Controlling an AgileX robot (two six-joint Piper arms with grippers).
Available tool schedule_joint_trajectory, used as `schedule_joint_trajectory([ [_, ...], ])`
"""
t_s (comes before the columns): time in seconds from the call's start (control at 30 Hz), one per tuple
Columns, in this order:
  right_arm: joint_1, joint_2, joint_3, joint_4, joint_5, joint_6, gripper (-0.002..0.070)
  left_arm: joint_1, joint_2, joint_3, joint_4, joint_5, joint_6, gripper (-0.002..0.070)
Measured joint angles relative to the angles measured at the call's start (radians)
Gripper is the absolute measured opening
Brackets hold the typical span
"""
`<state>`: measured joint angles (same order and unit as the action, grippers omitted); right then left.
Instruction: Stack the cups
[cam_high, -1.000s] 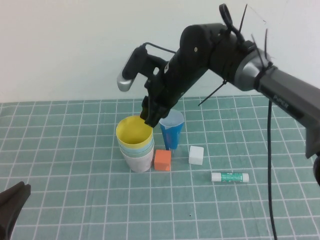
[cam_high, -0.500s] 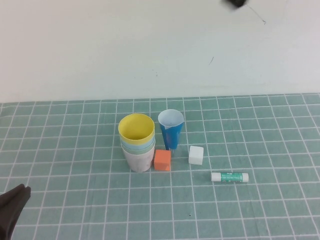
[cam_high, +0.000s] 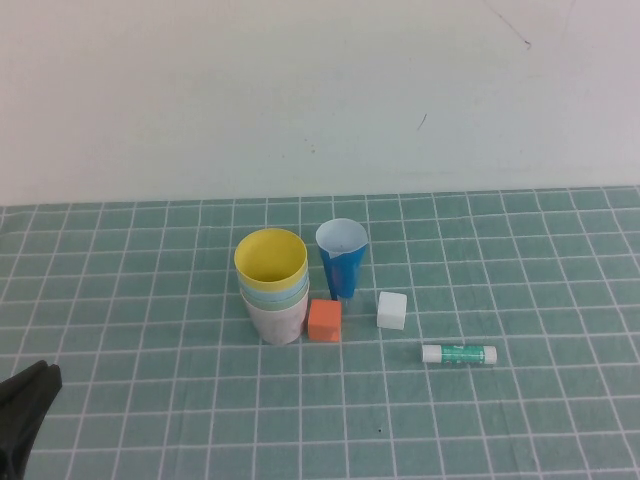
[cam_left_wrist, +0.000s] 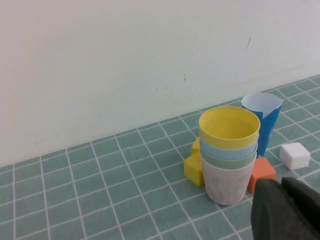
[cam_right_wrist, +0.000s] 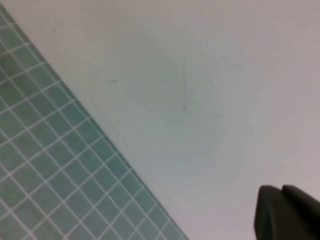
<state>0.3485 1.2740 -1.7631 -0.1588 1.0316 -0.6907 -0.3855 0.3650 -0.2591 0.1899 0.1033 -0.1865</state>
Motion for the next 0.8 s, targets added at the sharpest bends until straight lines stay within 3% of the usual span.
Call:
schedule_joint_trajectory([
  [0.27,0.000,-0.394,0.647,0.173,-0.315,0.016,-0.0001,0.000,0.000,0.000,0.000,0.000,-0.004,-0.0001],
  [0.53,0.000,-0.703,1.146,0.239,-0.471,0.068,-0.0001,0.000,0.000,0.014,0.000,0.000,-0.008,-0.0001],
  [0.8,0.000,-0.910,1.374,0.272,-0.502,0.076,-0.0001,0.000,0.000,0.033,0.000,0.000,-0.008,-0.0001],
])
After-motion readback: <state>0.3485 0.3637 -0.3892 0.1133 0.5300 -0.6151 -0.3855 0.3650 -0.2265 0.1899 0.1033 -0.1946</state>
